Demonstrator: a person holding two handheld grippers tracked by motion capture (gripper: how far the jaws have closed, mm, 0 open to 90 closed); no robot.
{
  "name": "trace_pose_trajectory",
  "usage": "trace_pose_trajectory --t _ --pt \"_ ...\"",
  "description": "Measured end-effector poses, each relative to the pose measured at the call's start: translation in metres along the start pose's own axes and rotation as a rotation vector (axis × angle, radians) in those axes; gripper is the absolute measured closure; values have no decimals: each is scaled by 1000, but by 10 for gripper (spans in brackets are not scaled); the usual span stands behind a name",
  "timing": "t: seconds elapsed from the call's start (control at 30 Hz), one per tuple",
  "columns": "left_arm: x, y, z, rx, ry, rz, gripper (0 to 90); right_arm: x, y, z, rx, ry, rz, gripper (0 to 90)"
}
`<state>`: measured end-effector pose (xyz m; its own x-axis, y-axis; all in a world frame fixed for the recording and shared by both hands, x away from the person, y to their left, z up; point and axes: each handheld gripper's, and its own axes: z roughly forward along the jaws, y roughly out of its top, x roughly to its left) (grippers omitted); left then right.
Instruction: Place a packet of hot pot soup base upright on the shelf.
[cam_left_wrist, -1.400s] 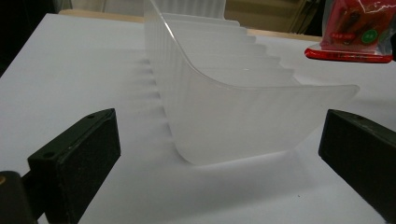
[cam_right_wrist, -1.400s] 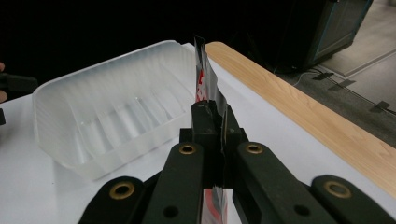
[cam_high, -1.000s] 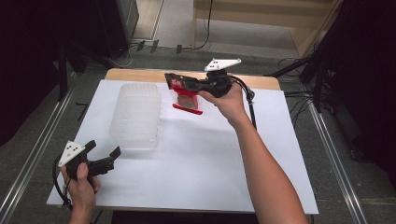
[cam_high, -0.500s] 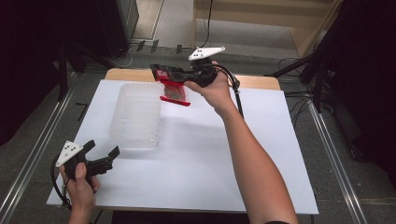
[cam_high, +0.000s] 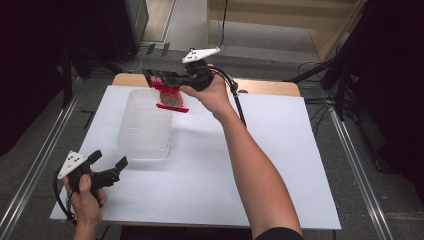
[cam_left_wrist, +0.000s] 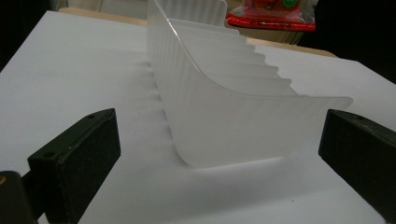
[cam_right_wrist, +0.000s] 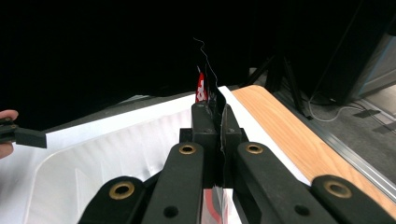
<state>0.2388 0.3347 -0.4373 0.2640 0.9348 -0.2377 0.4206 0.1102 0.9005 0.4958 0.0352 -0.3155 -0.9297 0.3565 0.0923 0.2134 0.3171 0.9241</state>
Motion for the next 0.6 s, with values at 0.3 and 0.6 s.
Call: trace_pose_trajectory --t 0.3,0.6 --pt "1 0 -1 -3 -4 -4 0 8 0 21 19 46 1 900" --pt "1 0 0 0 0 -9 0 17 2 35 16 82 0 900"
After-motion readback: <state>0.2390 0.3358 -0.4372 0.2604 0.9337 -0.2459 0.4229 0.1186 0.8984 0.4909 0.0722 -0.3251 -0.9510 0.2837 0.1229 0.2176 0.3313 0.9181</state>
